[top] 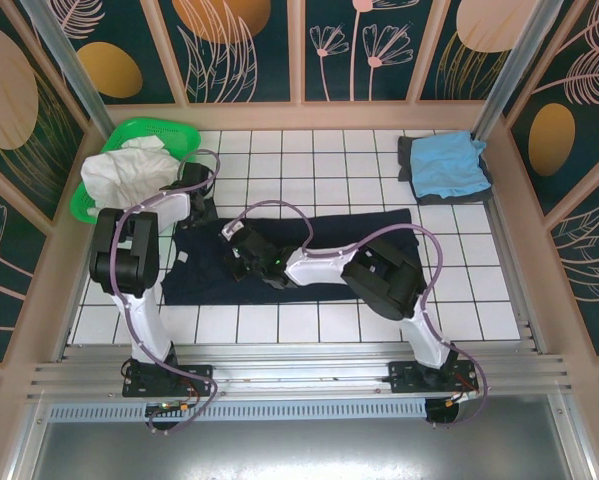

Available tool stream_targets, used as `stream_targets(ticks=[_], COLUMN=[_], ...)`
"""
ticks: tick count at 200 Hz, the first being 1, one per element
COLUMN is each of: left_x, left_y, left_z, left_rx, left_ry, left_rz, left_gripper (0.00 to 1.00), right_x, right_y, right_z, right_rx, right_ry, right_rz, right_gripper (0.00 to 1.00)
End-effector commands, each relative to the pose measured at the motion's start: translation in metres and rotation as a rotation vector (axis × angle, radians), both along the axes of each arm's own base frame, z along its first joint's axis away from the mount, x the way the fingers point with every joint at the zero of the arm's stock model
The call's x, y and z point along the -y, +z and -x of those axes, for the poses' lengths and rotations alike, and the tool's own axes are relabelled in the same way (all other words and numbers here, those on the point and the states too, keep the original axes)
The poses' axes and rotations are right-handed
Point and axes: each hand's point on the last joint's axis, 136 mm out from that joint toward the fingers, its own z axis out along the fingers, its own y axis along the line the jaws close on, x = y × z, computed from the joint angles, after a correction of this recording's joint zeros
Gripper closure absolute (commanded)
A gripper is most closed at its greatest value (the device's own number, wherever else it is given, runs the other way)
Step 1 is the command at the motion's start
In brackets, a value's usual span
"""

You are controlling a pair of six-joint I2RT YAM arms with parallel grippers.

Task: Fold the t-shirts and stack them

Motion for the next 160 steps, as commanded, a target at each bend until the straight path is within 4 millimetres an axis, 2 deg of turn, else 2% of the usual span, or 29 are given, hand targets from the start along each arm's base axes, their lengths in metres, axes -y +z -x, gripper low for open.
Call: stream_targets(ticks=[1, 25, 35, 50, 70, 90, 103, 106, 115, 118, 140, 160], left_x=[-0.004, -0.004, -0.005, -0.006, -0.008, -0.009, -0.009, -0.009, -0.008, -0.007, 0.0, 0.01], left_y=[-0.002, -0.006, -0.006, -0.005, -0.005, -0.001, 0.005, 0.008, 0.015, 0.018, 0.037, 0.052], left_z=[-0.007, -0.008, -0.009, -0.011, -0.013, -0.015, -0.016, -0.017, -0.018, -0.017, -0.011, 0.008], left_rx=[-0.01, -0.02, -0.023, -0.025, -0.033, -0.038, -0.029, -0.025, -0.016, -0.013, 0.023, 0.055], left_ry=[-0.006, -0.003, -0.001, 0.002, 0.006, 0.008, 0.011, 0.012, 0.012, 0.012, 0.002, -0.023], left_rz=[-0.009, -0.015, -0.018, -0.028, -0.037, -0.043, -0.042, -0.04, -0.037, -0.031, 0.017, 0.047], left_gripper=[1.0, 1.0, 1.0, 1.0, 1.0, 0.92, 0.82, 0.78, 0.52, 0.47, 0.43, 0.42], right_x=[0.002, 0.013, 0.021, 0.032, 0.048, 0.068, 0.081, 0.084, 0.092, 0.094, 0.107, 0.12], right_y=[0.041, 0.048, 0.044, 0.038, 0.033, 0.037, 0.046, 0.048, 0.055, 0.057, 0.06, 0.052], right_z=[0.018, 0.036, 0.042, 0.053, 0.068, 0.077, 0.077, 0.075, 0.067, 0.064, 0.031, -0.004], right_rx=[0.012, 0.005, -0.002, -0.025, -0.065, -0.072, -0.048, -0.039, -0.021, -0.019, -0.024, -0.058], right_ry=[0.029, 0.046, 0.045, 0.049, 0.063, 0.054, 0.035, 0.026, -0.006, -0.019, -0.125, -0.233], right_rz=[-0.108, -0.123, -0.112, -0.113, -0.12, -0.123, -0.137, -0.143, -0.165, -0.173, -0.188, -0.185], right_gripper=[1.0, 1.0, 1.0, 0.84, 0.82, 0.78, 0.74, 0.73, 0.7, 0.7, 0.68, 0.63])
